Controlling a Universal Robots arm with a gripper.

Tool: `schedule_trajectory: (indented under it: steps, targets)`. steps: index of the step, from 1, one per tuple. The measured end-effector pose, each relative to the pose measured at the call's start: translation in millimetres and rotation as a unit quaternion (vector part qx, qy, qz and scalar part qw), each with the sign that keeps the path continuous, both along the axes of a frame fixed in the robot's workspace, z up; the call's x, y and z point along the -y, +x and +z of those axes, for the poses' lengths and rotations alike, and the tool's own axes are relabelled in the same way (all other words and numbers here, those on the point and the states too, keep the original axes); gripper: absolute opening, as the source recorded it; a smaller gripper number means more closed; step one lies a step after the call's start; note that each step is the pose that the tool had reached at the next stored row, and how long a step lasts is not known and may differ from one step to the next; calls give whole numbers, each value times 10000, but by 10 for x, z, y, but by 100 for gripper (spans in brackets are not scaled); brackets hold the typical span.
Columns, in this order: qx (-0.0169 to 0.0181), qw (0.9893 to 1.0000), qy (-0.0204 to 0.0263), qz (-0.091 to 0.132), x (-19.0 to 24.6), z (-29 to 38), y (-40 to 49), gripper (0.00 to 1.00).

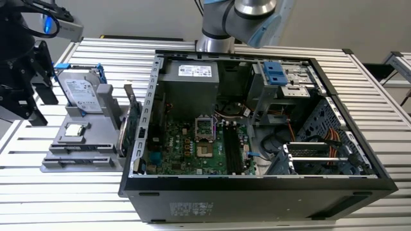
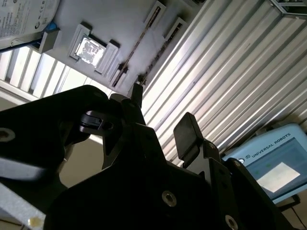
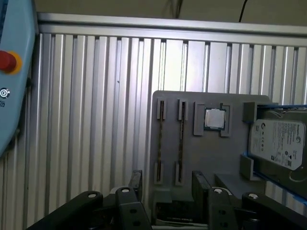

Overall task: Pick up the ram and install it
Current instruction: 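Pick up the ram and move it above insertion slot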

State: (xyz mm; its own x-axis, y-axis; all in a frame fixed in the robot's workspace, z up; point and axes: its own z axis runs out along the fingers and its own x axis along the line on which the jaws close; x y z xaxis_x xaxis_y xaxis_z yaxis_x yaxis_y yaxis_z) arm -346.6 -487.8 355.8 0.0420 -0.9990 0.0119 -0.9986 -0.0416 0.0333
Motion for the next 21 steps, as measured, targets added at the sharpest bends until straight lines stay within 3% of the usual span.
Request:
schedule_trajectory:
  steps: [12,17,21]
  targets:
    - [3,10000,1,-1,0,-73,-2,100]
    - [76,10000,0,-1,0,-104,-9,100]
    - [78,10000,0,0,0,-124,-10,100]
